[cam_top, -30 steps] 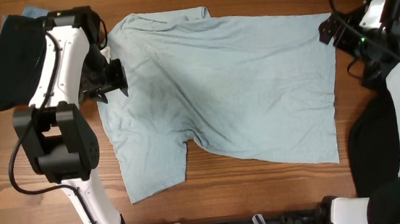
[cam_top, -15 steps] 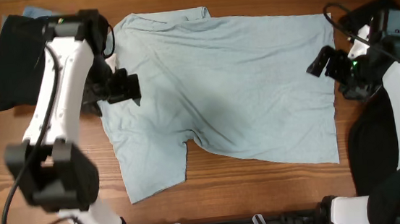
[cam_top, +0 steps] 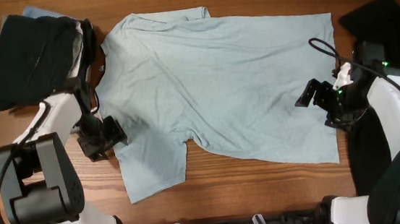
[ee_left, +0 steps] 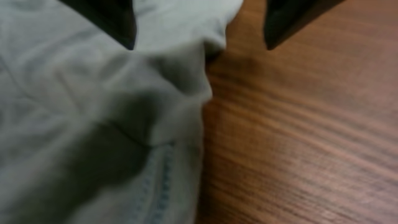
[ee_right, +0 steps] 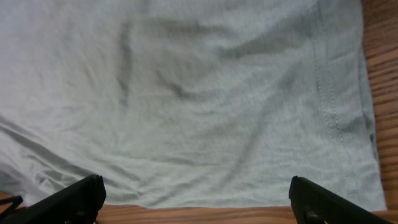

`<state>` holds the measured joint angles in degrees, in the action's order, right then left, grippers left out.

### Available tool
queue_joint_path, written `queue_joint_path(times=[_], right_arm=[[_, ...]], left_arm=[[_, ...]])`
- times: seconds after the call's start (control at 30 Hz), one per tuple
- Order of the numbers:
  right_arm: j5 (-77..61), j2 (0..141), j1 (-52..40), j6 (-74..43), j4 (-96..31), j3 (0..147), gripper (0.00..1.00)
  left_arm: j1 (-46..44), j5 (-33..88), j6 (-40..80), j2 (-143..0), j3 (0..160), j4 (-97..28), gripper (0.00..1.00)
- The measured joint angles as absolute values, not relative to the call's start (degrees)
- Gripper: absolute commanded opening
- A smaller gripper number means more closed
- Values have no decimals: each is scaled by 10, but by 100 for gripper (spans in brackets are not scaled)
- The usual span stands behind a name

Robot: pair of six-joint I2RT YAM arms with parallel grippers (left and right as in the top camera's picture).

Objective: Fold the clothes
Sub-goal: 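Move both grippers to the T-shirt's bottom hem corners and grasp them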

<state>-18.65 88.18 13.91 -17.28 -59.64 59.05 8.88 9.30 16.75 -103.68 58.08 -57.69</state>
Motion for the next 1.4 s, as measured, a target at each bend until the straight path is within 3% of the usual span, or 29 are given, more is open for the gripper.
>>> queue_joint_path(times=[0.1,0.17,0.2,0.27,1.23,1.33,1.4], right_arm=[[-187,882,139,-173,-585,570,100],[-187,882,139,-173,-578,559,100],[-187,882,139,-173,-578,553,100],[-187,882,139,-174,-578,543,100],[-154,882,148,-305,-575,447,99],[-153,882,148,-314,-588,446,99],[-147,882,148,-330,-585,442,99]], left_arm=[[91,101,168,-1033,564,-563,55],[91,104,169,-1029,559,-556,45],[91,104,170,-1026,555,-552,36],[91,106,172,-1021,548,-543,4],[211,64,205,-979,552,-510,4],[211,61,205,-979,552,-509,18],[211,72,199,-979,552,-511,41]])
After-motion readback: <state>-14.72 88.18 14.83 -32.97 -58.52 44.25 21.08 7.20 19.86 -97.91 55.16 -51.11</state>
